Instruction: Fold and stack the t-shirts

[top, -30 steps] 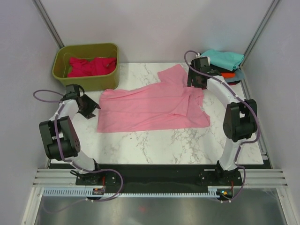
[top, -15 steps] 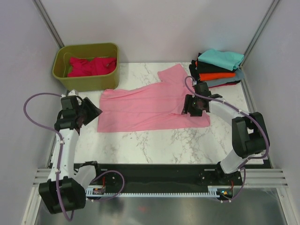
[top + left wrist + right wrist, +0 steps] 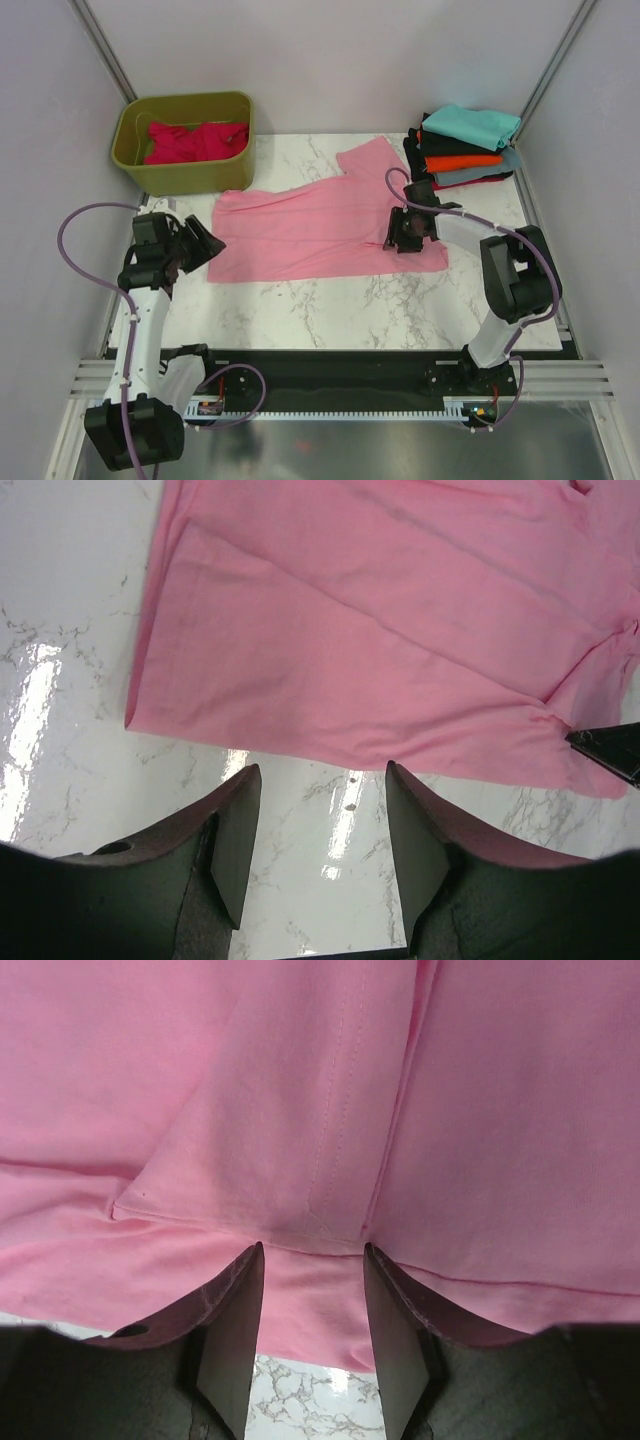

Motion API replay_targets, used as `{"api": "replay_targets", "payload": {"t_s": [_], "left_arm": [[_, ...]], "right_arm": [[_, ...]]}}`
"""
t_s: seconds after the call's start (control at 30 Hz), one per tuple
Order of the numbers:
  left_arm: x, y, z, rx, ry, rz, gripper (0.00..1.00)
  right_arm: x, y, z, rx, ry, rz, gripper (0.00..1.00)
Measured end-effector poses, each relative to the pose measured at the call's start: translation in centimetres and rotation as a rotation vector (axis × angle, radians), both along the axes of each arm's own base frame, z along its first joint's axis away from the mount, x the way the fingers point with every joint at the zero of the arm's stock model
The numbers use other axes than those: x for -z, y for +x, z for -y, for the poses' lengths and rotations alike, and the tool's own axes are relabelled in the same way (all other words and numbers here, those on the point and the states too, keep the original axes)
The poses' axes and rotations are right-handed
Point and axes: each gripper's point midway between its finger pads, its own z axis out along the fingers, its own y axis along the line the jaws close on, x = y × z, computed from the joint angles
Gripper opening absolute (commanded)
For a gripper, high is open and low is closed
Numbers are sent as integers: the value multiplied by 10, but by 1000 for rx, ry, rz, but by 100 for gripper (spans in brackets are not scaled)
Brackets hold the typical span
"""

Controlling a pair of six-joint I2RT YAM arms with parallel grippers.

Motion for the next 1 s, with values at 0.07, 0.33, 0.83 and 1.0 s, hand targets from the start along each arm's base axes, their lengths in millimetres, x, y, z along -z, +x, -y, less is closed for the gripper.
{"api": "replay_targets", "payload": {"t_s": [0.07,0.33,0.83,1.0], "left_arm": [[1,0,1,7,-2,-2,60],[3,-2,5,21,-4,-6,60],[5,-2,9,37,-15,-12,60],[5,-2,9,38,-15,-13,59]], "right_arm": [[-1,3,0,3,-6,6,52],[-2,16,4,20,-35,33,42],[-21,39,-4,15,-39,66,2],[-58,91,-34,-11,1,175,9]]}}
